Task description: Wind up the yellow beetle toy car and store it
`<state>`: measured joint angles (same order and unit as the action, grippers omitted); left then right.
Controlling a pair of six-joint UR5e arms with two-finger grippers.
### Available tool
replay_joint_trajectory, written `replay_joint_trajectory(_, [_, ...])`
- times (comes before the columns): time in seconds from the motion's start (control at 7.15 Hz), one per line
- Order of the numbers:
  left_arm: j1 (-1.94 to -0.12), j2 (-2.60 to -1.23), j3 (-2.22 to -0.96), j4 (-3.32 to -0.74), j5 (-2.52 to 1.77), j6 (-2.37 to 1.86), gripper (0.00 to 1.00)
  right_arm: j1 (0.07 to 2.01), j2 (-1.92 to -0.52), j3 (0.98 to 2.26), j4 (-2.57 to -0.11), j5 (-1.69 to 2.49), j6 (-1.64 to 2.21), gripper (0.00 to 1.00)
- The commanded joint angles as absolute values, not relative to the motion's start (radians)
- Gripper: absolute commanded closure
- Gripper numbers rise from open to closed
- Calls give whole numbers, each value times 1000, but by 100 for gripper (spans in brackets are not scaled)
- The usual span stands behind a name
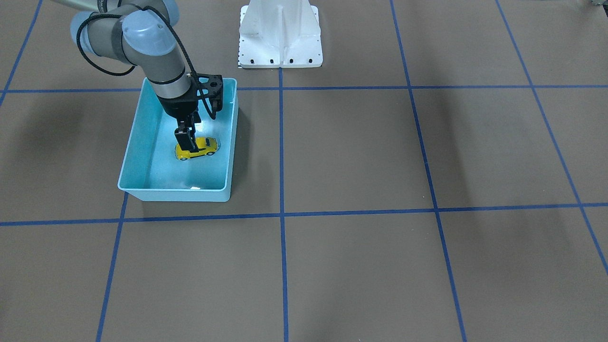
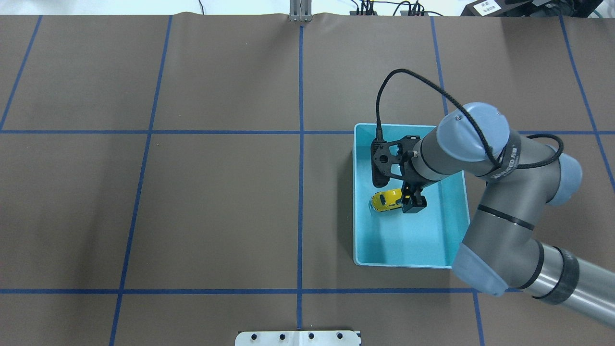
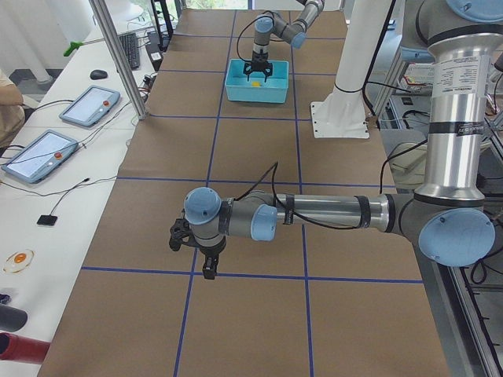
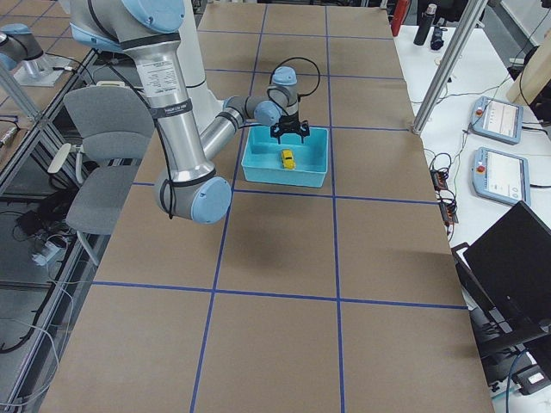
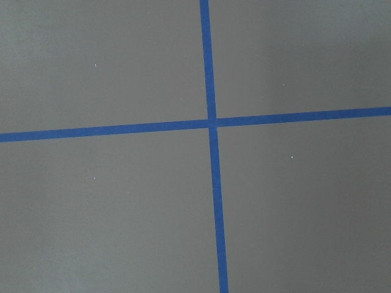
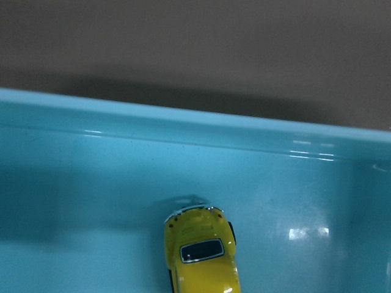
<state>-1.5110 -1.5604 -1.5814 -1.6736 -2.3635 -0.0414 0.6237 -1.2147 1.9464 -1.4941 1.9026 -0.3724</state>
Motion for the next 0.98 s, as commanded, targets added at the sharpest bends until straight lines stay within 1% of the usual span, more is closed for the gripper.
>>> replay_joint_trajectory(0.0, [-1511, -1560, -1582, -1674, -2364, -41, 0, 788, -1219, 2029, -1528, 1954, -132, 0])
replay_joint_trajectory(0.14, [-1511, -1560, -1580, -1674, -2362, -43, 0, 911, -1224, 2025, -1532, 2020, 23, 0])
replay_joint_trajectory(0.28, [-1511, -1562, -1585, -1674, -2362, -43, 0, 1021, -1261, 2019, -1548, 2051, 157, 0])
replay_joint_trajectory(0.42, [-1511, -1562, -1580, -1674, -2362, -41, 0, 1142, -1332, 1984, -1548, 2086, 232, 0])
replay_joint_trajectory(0.56, [-1511, -1560, -1582, -1674, -2362, -41, 0, 1284, -1391, 1883, -1545, 2206, 241, 0])
replay_joint_trajectory(0.7, [-1511, -1560, -1580, -1674, -2362, -41, 0, 1375, -1414, 1759, -1539, 2306, 230, 0])
replay_joint_trajectory(0.84, [-1511, -1560, -1580, -1675, -2362, -41, 0, 1411, -1443, 1694, -1531, 2321, 223, 0])
